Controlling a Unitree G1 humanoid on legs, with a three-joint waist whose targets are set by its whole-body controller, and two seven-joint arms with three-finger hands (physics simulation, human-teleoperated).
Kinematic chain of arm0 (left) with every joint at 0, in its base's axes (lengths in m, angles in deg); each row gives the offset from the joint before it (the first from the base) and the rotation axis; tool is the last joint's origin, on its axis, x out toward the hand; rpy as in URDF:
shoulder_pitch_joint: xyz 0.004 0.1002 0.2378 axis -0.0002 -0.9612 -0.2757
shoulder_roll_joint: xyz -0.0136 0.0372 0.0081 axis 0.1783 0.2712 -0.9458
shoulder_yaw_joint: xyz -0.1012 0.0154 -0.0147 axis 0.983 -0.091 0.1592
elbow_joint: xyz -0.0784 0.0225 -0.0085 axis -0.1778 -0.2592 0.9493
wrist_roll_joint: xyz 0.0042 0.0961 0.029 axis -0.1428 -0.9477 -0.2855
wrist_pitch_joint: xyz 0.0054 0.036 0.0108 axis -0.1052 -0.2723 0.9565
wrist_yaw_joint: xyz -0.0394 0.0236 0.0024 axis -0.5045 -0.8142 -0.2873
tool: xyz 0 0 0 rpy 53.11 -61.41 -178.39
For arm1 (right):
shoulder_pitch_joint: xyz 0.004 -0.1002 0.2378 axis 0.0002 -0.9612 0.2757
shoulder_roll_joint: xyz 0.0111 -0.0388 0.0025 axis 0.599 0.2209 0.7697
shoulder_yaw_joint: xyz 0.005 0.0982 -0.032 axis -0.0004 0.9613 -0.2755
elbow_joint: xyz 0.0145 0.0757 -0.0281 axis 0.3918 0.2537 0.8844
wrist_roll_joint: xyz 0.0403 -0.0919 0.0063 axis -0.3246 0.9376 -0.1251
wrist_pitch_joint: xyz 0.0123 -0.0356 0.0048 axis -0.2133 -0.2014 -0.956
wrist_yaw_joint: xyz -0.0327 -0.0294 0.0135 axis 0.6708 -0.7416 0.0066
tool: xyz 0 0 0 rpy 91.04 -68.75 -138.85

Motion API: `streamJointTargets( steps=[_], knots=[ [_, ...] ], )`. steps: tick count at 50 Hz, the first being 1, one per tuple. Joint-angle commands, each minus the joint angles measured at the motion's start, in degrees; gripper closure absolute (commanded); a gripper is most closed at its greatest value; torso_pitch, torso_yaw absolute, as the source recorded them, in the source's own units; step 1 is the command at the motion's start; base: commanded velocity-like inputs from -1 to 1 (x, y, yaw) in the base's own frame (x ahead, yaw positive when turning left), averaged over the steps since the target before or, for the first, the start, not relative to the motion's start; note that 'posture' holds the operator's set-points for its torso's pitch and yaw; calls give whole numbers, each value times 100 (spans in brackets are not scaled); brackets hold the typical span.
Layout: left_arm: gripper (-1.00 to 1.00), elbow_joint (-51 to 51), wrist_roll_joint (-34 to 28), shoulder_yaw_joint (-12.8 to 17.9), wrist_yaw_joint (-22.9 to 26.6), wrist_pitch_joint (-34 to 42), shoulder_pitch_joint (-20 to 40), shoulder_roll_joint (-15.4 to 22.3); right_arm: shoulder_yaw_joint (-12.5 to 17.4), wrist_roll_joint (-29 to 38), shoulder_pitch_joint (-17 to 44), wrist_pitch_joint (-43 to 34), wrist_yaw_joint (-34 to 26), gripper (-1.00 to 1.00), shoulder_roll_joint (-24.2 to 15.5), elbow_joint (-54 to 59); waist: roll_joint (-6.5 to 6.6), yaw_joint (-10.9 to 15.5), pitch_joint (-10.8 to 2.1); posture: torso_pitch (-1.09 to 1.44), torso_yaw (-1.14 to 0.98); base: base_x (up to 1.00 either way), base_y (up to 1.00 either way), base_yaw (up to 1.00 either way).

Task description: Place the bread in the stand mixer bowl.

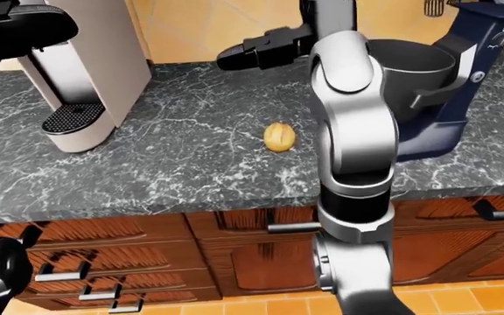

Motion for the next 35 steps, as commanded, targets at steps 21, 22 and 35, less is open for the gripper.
streamJointTargets(
  steps=[21,22,35],
  knots=[
    [-100,-23,-85,17,102,-167,127,41,73,-75,163,128,79,-100,-47,-102,289,-101,-68,0,0,1,1,0],
    [-100,-23,-88,18,104,-167,128,39,75,-79,164,131,83,-100,-44,-102,288,-100,-68,0,0,0,0,0],
    [-100,-48,-71,30,82,-148,128,28,-16,9,129,95,-52,-100,-116,-75,298,-106,-41,0,0,0,0,0]
  ],
)
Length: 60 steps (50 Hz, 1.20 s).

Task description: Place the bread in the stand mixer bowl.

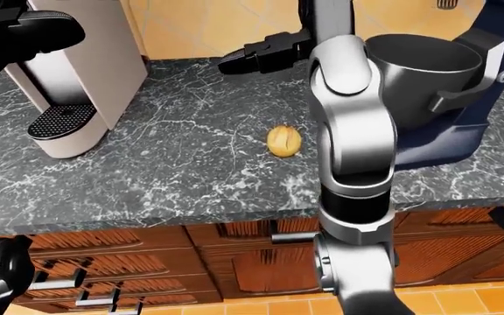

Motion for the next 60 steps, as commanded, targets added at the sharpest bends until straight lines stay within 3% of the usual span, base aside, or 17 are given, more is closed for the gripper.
streamJointTargets(
  steps=[1,7,19,34,44,60],
  knots=[
    [-100,-61,-36,81,12,-151,157,75,57,77,197,51,-92,-100,-96,-122,10,-2,-160,0,0,0,0,0],
    [-100,-78,-18,82,-28,-112,174,57,-243,547,168,-485,-571,-100,-314,-285,1,1,-150,0,0,0,0,0],
    [-100,-47,-17,66,-13,-142,171,80,-527,2007,-71,-381,-1552,-100,-91,-35,27,0,-148,0,0,0,0,0],
    [-100,-58,-62,72,12,-127,159,49,-594,3128,-429,-77,-2614,-100,380,387,63,-7,-187,0,0,0,0,0],
    [-100,-46,-101,67,42,-133,160,31,-556,3667,-490,-116,-2993,-100,454,457,70,-6,-209,0,0,0,0,0],
    [-100,-44,-181,65,93,-124,144,-15,-740,5059,-767,-70,-3847,-100,590,631,83,-30,-227,0,0,0,0,0]
  ],
)
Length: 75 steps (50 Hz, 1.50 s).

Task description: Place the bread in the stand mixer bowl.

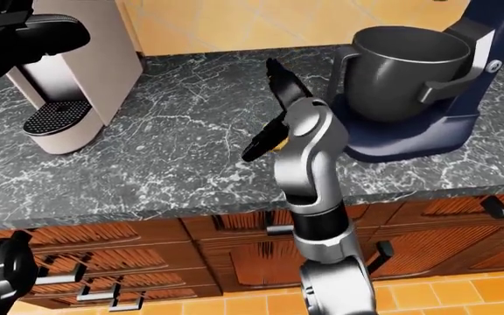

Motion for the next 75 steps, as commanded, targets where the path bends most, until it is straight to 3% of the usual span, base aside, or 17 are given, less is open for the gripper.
streamJointTargets(
  steps=[1,13,43,60,75],
  knots=[
    [-100,-75,-34,89,1,-137,163,70,67,281,164,147,-81,-100,-16,-168,15,-5,-167,0,0,0,0,0],
    [-100,-100,15,99,-37,-110,169,72,162,744,117,303,-228,-100,94,-57,38,-22,-162,0,0,0,0,0],
    [-100,-112,24,82,-52,-112,178,62,236,703,35,457,-116,-100,66,127,36,-15,-162,0,0,0,0,0],
    [-100,-101,20,86,-37,-119,180,67,224,737,24,478,-146,-69,87,109,33,-9,-168,0,0,0,0,0],
    [-100,-110,13,70,-37,-130,168,59,254,682,7,546,-69,-69,72,214,31,-9,-173,0,0,0,0,0]
  ],
)
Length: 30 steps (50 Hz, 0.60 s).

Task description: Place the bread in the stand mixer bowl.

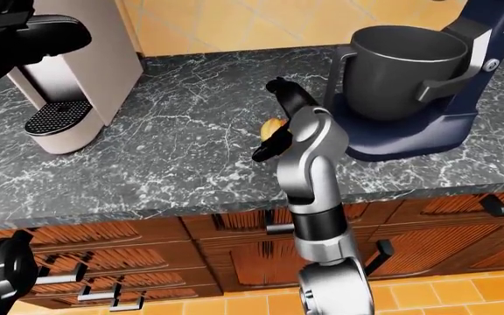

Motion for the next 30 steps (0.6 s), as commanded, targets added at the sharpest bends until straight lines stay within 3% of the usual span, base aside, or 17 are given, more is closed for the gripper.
streamJointTargets(
  steps=[1,5,12,30],
  knots=[
    [-100,-58,-47,77,19,-154,163,72,19,36,209,109,86,-66,-39,-185,9,-1,-165,0,0,0,0,0],
    [-100,-52,-61,76,33,-158,166,69,16,38,219,93,79,-72,-45,-186,8,-2,-166,0,0,0,0,0],
    [-100,-56,-70,83,41,-149,167,64,15,22,204,106,101,-62,-44,-167,6,-4,-165,0,0,0,0,0],
    [-100,-64,-63,97,34,-132,170,65,93,-216,215,206,372,-62,-110,153,4,-3,-167,0,0,0,0,0]
  ],
)
